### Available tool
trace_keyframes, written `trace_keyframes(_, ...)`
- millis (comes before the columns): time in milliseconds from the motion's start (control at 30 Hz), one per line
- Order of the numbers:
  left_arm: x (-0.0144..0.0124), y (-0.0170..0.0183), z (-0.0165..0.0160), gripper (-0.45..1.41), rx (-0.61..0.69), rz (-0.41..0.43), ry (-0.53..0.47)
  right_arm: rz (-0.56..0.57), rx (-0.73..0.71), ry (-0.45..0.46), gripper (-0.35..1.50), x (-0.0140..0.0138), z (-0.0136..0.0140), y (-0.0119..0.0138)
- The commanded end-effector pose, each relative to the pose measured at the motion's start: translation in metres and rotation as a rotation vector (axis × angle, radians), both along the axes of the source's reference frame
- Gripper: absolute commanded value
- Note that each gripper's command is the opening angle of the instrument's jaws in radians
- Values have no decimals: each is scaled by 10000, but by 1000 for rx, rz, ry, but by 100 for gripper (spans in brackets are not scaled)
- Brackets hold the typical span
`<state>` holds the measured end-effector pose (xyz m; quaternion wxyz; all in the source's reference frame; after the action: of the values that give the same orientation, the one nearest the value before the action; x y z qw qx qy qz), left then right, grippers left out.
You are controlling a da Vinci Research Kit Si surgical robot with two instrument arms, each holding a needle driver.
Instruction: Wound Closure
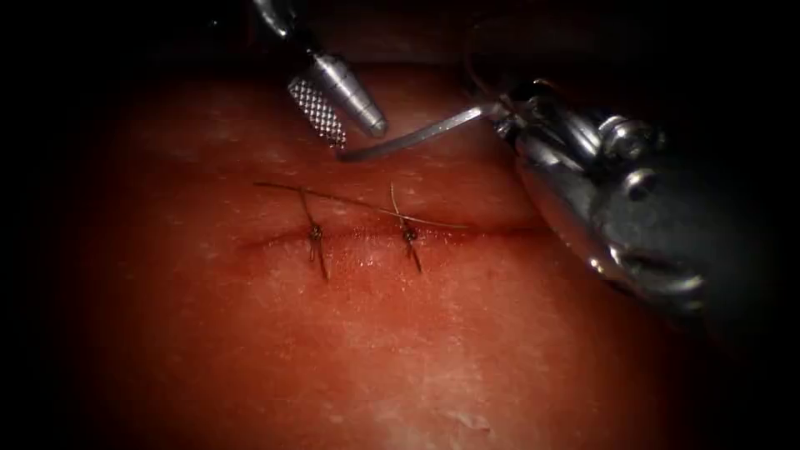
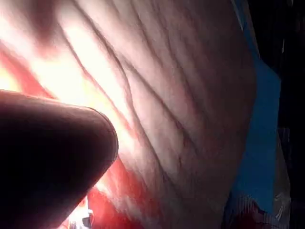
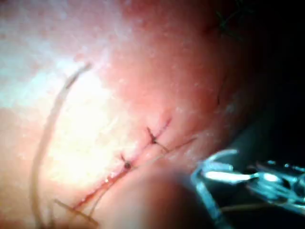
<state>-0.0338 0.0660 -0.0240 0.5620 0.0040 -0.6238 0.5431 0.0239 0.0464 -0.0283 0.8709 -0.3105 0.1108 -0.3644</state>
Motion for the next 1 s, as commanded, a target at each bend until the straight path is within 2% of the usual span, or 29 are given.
trace_keyframes(33,-6,5,3,43,0,7,-14,1,-2,3,-35,8,5,2)
trace_keyframes(233,-7,-2,-2,42,54,31,-23,3,0,0,-35,12,4,1)
trace_keyframes(300,-5,-5,-4,30,77,50,-21,4,0,0,-35,13,4,0)
trace_keyframes(333,-4,-5,-4,18,94,57,-13,4,0,-1,-35,13,4,0)
trace_keyframes(367,-3,-6,-4,-10,121,64,2,3,0,2,-35,14,4,0)
trace_keyframes(433,-3,-5,-4,-23,123,66,-3,4,0,1,-35,15,4,-1)
trace_keyframes(467,-5,-4,-3,-35,122,73,4,3,1,3,-35,16,4,-1)
trace_keyframes(567,-11,-4,3,-35,109,97,49,11,1,1,-35,20,2,1)
trace_keyframes(633,-12,-6,6,-35,100,106,53,101,27,28,-35,21,0,3)
trace_keyframes(667,-13,-8,8,-35,96,114,56,206,54,76,2,22,-2,6)
trace_keyframes(700,-13,-10,9,-35,94,116,56,238,54,88,29,22,-4,9)
trace_keyframes(733,-13,-11,9,-35,93,119,55,264,50,101,46,22,-6,10)
trace_keyframes(767,-12,-13,10,-35,93,125,53,380,57,172,94,23,-10,13)
trace_keyframes(900,-13,-9,12,-35,99,108,73,435,19,186,135,31,-22,17)
trace_keyframes(967,-11,-1,14,-35,99,89,80,481,-4,206,148,39,-31,19)
trace_keyframes(1000,-10,1,15,-35,103,84,78,490,-19,215,148,40,-36,17)
